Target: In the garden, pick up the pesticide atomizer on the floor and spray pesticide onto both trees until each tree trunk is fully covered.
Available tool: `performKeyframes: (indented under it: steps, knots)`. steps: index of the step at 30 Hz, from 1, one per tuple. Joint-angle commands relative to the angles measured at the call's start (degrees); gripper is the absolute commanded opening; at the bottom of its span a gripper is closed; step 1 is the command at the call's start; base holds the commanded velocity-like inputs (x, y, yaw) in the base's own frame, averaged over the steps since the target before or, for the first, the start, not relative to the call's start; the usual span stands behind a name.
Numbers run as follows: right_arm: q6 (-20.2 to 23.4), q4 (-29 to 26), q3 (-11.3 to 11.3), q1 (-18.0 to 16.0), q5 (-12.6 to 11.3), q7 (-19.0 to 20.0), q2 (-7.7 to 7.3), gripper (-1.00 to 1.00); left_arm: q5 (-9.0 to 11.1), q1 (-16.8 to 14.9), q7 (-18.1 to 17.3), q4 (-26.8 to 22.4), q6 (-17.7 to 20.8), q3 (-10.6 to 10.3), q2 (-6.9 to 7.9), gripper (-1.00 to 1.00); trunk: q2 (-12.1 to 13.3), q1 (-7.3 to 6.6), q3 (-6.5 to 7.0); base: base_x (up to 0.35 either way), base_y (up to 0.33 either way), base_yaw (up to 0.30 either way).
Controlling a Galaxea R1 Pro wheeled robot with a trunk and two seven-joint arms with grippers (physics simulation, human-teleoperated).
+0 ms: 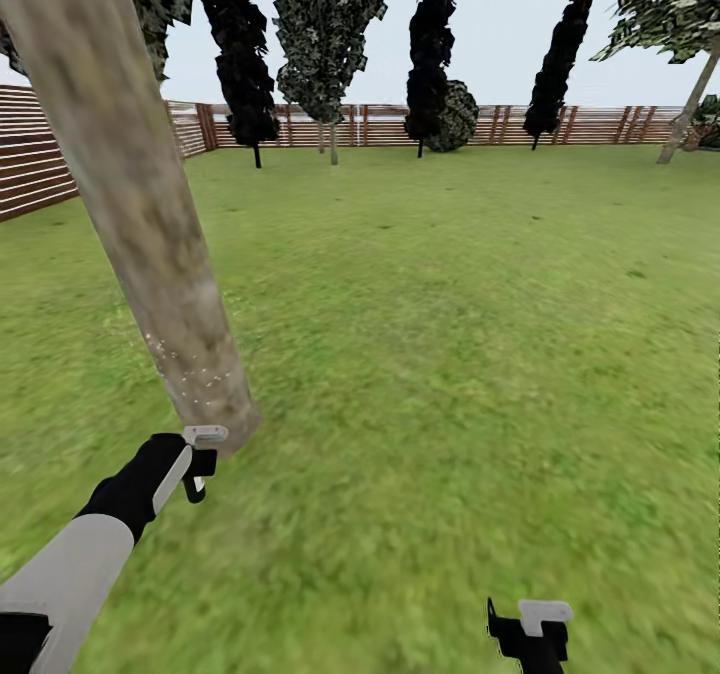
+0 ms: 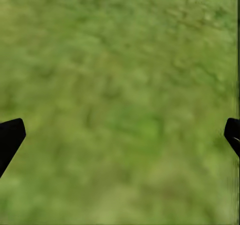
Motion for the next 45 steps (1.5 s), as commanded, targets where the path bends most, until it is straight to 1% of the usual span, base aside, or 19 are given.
performKeyframes:
  steps: [1, 6, 15, 17, 18, 19, 23, 24, 25, 26, 27, 28, 29, 31, 33, 34, 35, 38, 45]
  knots:
    - [0.0, 0.0, 0.5, 0.0, -0.3, -0.3, 0.00, 1.00, 0.6, 0.0, 0.5, -0.1, 0.2, -0.4, 0.09, -1.00, 0.0, 0.00, -0.05, 0.089, -0.271, 0.003]
    - [0.0, 0.0, 0.5, 0.0, -0.2, -0.3, 0.07, 1.00, 0.6, 0.0, 0.5, -0.1, 0.2, -0.4, 0.04, -1.00, 0.0, 0.00, -0.05, 0.088, -0.271, 0.060]
    - [0.0, 0.0, 0.5, 0.0, -0.2, -0.3, 0.07, 1.00, 0.6, 0.0, 0.5, -0.1, 0.2, -0.3, -0.01, -1.00, 0.0, 0.00, -0.05, 0.088, -0.271, 0.269]
    - [0.0, 0.0, 0.5, 0.0, -0.2, -0.3, 0.01, 1.00, 0.7, 0.0, 0.5, -0.2, 0.2, -0.3, -0.47, -1.00, 0.0, 0.00, -0.05, 0.121, -0.271, 0.276]
    - [0.0, 0.0, 0.5, 0.0, -0.2, -0.3, 0.00, 1.00, 0.7, -0.1, 0.5, -0.8, 0.3, -0.3, -1.16, -1.00, 0.0, 0.00, -0.05, 0.136, -0.271, 0.276]
    - [0.0, 0.0, 0.5, 0.0, -0.2, -0.3, 0.01, 1.00, 0.8, -0.1, 0.5, -2.4, 0.3, -0.4, -1.41, -1.00, 0.0, 0.00, -0.05, 0.140, -0.271, 0.276]
    - [0.0, 0.0, 0.5, 0.0, -0.3, -0.3, 0.01, 1.00, 0.7, -0.1, 0.4, -10.5, 1.1, -0.1, -1.46, -1.00, 0.0, 0.00, -0.05, 0.165, -0.251, 0.275]
    - [0.0, 0.0, 0.5, 0.0, -0.3, -0.4, 0.00, 1.00, 0.7, -0.1, 0.4, -11.3, 1.2, -0.2, -1.46, -1.00, 0.0, 0.00, -0.05, 0.236, -0.195, 0.264]
    - [0.0, 0.0, 0.5, 0.0, -0.3, -0.4, 0.00, 1.00, 0.7, -0.2, 0.4, -11.6, 1.2, 0.2, -1.43, -1.00, 0.0, 0.00, -0.05, 0.239, -0.159, 0.257]
    - [0.0, 0.0, 0.5, 0.0, -0.3, -0.4, 0.00, 1.00, 0.6, -0.4, 0.3, -11.8, 1.3, 1.4, -1.49, -1.00, 0.0, 0.00, -0.05, 0.134, -0.087, 0.253]
    - [0.0, 0.0, 0.5, 0.0, -0.3, -0.4, 0.00, 1.00, 0.6, -0.6, 0.3, -11.9, 1.8, 2.9, -1.50, -1.00, 0.0, 0.00, -0.05, 0.069, -0.045, 0.250]
    - [0.0, 0.0, 0.5, 0.0, -0.3, -0.4, 0.00, 1.00, 0.6, -0.9, 0.2, -11.9, 4.2, 3.9, -1.19, -1.00, 0.0, 0.00, -0.05, 0.023, -0.015, 0.237]
    - [0.0, 0.0, 0.5, 0.0, -0.3, -0.4, 0.00, 1.00, 0.6, -1.0, 0.1, -11.9, 7.2, 4.3, -0.94, -1.00, 0.0, 0.00, -0.05, 0.009, -0.006, 0.196]
    - [0.0, 0.0, 0.4, 0.0, -0.3, -0.4, -0.05, 1.00, 0.6, -1.9, -0.1, -12.0, 10.5, 4.5, -0.64, -1.00, 0.0, 0.00, -0.05, 0.004, -0.002, 0.086]
    - [0.0, 0.0, 0.4, 0.0, -0.3, -0.4, -0.09, 1.00, 0.6, -4.8, -0.3, -12.0, 11.8, 4.7, -0.25, -1.00, 0.0, 0.00, -0.05, 0.001, -0.001, 0.020]
    - [0.0, 0.0, 0.5, 0.0, -0.2, -0.4, -0.10, 1.00, 0.7, -6.7, -0.4, -12.0, 13.7, 4.7, -0.25, -1.00, 0.0, 0.00, -0.05, 0.000, 0.000, 0.003]
    - [0.0, 0.0, 0.4, 0.0, -0.2, -0.4, -0.10, 1.00, 0.8, -7.9, -0.4, -12.0, 14.5, 4.7, -0.27, -1.00, 0.0, 0.00, -0.05, 0.000, 0.000, 0.001]
    - [-0.1, 0.0, 0.4, 0.0, -0.2, -0.4, -0.15, 1.00, 0.7, -10.1, -0.4, -12.0, 15.4, 4.7, -0.12, -1.00, 0.0, 0.00, -0.05, 0.000, 0.000, 0.000]
    - [0.0, 0.0, 0.4, 0.0, -0.2, -0.3, -0.09, 1.00, 0.8, -10.1, -0.4, -12.0, 15.5, 4.9, 0.36, -1.00, 0.0, 0.00, -0.05, 0.046, -0.154, 0.000]
